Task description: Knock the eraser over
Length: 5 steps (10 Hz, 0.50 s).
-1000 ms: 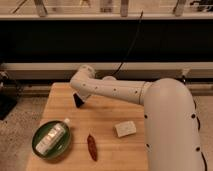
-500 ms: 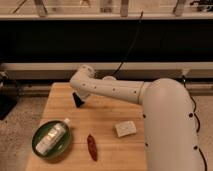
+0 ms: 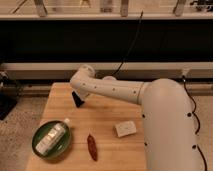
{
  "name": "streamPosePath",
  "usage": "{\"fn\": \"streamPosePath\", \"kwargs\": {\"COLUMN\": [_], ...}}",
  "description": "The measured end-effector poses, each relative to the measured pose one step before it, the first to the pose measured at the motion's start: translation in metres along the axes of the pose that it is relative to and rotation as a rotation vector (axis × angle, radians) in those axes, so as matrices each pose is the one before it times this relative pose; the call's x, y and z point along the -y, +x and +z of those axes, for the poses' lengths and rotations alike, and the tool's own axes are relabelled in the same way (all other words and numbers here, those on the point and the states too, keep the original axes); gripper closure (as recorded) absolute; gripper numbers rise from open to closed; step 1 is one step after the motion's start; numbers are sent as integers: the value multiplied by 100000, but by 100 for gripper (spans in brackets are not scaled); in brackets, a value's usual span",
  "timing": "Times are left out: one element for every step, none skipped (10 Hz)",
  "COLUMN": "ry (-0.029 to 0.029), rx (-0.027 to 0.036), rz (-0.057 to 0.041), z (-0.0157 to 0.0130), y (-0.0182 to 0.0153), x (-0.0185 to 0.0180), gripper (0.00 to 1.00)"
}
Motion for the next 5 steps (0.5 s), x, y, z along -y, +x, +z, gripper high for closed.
{"fn": "streamPosePath", "kwargs": {"ry": [244, 470, 221, 186, 262], "rx": [174, 319, 185, 158, 165], "rz": [-294, -539, -269, -209, -300], "z": [99, 150, 114, 29, 58], "y": [39, 24, 50, -12, 29], "x": [92, 225, 104, 48, 81], "gripper": [96, 96, 96, 96, 96]}}
